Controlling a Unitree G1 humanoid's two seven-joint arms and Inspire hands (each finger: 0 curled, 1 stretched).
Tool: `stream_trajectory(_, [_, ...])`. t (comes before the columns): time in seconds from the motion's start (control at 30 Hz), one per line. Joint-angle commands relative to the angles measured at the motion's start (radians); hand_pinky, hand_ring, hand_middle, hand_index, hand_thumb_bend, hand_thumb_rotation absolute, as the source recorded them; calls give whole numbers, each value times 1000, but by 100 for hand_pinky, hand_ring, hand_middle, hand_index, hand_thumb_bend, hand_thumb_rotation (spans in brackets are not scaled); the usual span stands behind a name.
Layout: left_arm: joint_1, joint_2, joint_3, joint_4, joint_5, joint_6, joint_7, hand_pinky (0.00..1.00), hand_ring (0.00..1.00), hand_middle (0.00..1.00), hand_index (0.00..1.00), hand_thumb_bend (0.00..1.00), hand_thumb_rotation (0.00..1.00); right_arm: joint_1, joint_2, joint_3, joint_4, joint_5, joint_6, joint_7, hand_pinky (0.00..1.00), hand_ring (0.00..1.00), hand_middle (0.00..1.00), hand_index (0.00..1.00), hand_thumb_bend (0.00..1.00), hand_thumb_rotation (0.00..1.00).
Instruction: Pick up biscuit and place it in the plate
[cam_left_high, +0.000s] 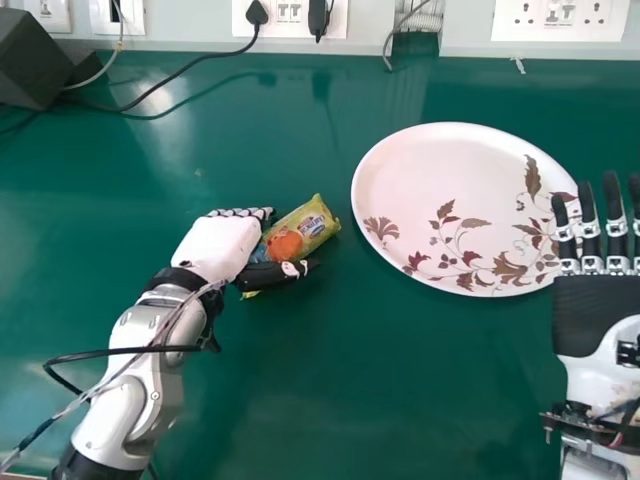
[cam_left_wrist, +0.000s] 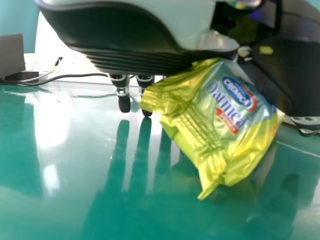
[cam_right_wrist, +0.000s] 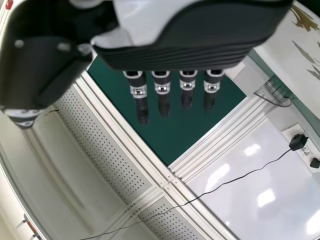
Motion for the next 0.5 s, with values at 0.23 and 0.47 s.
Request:
stream_trajectory(0.23, [28,51,-64,63,-30,-26,-78,100,99,100,100,100,67,34,62,13,24,29,8,20,73,92,91,85,100,21])
stream_trajectory(0.47, [16,63,-85,72,-25,-15,-103,81,83,92,98,100,63,42,69,19,11,33,7,5,68,87,87,82,99,13])
